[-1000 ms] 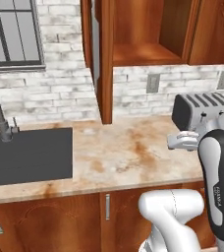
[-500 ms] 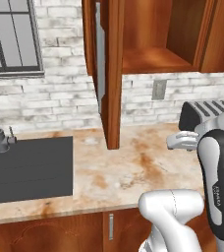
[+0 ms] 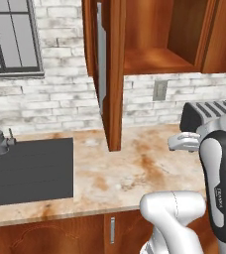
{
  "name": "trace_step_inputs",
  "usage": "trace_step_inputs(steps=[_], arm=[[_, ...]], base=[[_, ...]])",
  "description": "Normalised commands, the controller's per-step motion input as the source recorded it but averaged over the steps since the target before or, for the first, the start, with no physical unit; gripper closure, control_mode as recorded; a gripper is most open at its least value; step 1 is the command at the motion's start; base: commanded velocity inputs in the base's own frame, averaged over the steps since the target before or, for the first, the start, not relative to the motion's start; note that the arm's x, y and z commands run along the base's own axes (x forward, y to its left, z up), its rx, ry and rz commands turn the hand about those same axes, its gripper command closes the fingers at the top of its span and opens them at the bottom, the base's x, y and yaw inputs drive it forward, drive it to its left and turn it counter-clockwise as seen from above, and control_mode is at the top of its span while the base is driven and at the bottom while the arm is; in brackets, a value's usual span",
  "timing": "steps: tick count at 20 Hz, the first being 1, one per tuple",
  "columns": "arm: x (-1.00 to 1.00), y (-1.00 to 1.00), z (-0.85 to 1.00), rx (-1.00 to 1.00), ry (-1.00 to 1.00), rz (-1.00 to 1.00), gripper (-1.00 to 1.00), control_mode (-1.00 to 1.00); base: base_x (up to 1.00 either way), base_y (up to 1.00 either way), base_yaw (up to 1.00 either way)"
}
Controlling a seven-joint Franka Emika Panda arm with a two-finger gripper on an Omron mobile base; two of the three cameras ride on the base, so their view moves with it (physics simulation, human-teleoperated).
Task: Get the candle and the wine from the cabinet and move them to the dining counter.
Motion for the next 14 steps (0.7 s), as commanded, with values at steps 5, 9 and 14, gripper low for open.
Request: trace_step_inputs(steps=[5,9,14], arm=[[0.00,0.00,0.00,0.00,0.00,0.00,-1.00,1.00],[0.00,0.00,0.00,0.00,0.00,0.00,-1.00,1.00],[0.00,0.00,0.00,0.00,0.00,0.00,-1.00,-1.00]], base=[[0.00,0.00,0.00],[0.00,0.00,0.00],[0.00,0.00,0.00]])
